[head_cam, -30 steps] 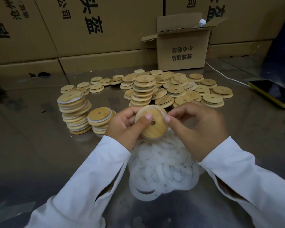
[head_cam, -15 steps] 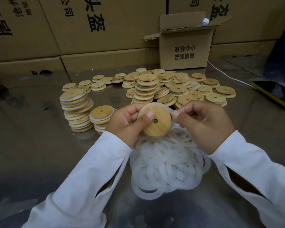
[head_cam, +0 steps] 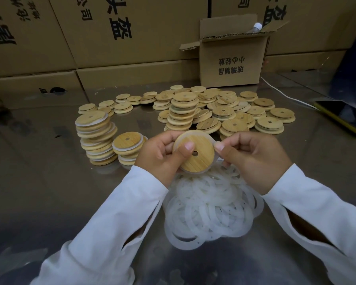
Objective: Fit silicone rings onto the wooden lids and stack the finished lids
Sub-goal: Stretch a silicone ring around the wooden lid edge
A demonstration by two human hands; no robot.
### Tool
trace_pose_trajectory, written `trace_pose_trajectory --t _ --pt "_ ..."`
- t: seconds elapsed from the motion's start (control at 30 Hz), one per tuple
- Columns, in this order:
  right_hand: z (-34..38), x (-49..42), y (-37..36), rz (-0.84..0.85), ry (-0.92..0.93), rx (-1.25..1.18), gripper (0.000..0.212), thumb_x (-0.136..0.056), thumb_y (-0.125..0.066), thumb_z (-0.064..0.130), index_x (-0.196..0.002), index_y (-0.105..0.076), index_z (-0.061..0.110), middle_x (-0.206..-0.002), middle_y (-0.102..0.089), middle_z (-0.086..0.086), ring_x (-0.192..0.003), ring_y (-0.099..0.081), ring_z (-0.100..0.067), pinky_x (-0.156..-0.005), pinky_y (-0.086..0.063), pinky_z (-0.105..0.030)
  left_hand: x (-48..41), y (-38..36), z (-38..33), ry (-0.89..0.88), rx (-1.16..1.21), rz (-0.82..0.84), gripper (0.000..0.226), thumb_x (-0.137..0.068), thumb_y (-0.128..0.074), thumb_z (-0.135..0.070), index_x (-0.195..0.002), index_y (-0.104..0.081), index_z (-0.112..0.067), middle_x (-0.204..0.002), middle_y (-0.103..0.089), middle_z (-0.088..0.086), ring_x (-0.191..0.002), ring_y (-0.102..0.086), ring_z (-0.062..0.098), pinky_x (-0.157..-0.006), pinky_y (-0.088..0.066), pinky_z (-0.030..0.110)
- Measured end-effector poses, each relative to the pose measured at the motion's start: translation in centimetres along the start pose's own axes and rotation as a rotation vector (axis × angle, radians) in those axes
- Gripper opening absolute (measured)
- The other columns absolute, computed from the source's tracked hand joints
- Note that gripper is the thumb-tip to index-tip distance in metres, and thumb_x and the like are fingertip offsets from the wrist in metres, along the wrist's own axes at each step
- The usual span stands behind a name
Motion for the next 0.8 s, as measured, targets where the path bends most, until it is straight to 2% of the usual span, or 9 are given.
trace_pose_trajectory --t 0.13,0.33,0.53,0.7,0.8 --pt "-0.20 0.02 -0.13 -0.015 -0.015 -0.044 0.013 -0.080 -0.065 0.010 -0.068 -0.064 0.011 -0.049 -0.062 0.008 -0.049 -0.057 0.000 -0.054 -0.046 -0.009 0.05 0.00 -0.17 -0.041 -0.032 0.004 0.027 -0.069 -0.059 -0.023 -0.092 -0.063 -0.010 -0.065 -0.071 -0.002 -0.064 -0.067 0.009 -0.055 -0.053 0.022" --pt "-0.27 0.27 -0.30 -0.081 0.082 0.017 0.017 -0.079 -0.066 0.012 -0.065 -0.062 0.021 -0.063 -0.064 0.005 -0.064 -0.060 -0.009 -0.064 -0.050 -0.019 -0.02 0.08 -0.09 -0.044 -0.032 -0.006 0.026 -0.068 -0.059 -0.025 -0.090 -0.064 -0.013 -0.065 -0.071 -0.003 -0.064 -0.067 0.010 -0.056 -0.055 0.024" --pt "-0.44 0.38 -0.45 -0.091 0.107 0.074 0.019 -0.082 -0.063 0.010 -0.068 -0.059 0.021 -0.064 -0.062 0.005 -0.061 -0.057 -0.005 -0.059 -0.047 -0.012 -0.10 0.11 0.00 -0.030 -0.024 -0.010 0.026 -0.068 -0.060 -0.024 -0.091 -0.064 -0.012 -0.066 -0.071 -0.001 -0.065 -0.067 0.013 -0.060 -0.056 0.029" --pt "-0.56 0.27 -0.47 -0.130 0.073 0.106 0.018 -0.082 -0.063 0.014 -0.067 -0.059 0.023 -0.065 -0.062 0.006 -0.061 -0.057 -0.007 -0.057 -0.046 -0.011 -0.16 -0.02 0.21 0.020 0.021 -0.008 0.029 -0.066 -0.061 -0.023 -0.091 -0.065 -0.010 -0.071 -0.072 0.004 -0.071 -0.068 0.019 -0.065 -0.057 0.036" --pt "-0.28 0.22 -0.41 -0.105 0.068 0.069 0.017 -0.081 -0.064 0.015 -0.067 -0.060 0.023 -0.063 -0.063 0.007 -0.062 -0.058 -0.007 -0.059 -0.047 -0.014 -0.21 0.05 0.14 0.021 0.021 -0.009 0.027 -0.067 -0.061 -0.023 -0.091 -0.065 -0.010 -0.069 -0.071 0.002 -0.068 -0.068 0.017 -0.062 -0.058 0.033"
Point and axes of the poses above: each hand's wrist, its own x-axis away from the middle knuckle, its own y-axis out of the back of the hand, z = x × y, the point moved 1 cm from there along -x, towards the middle knuckle
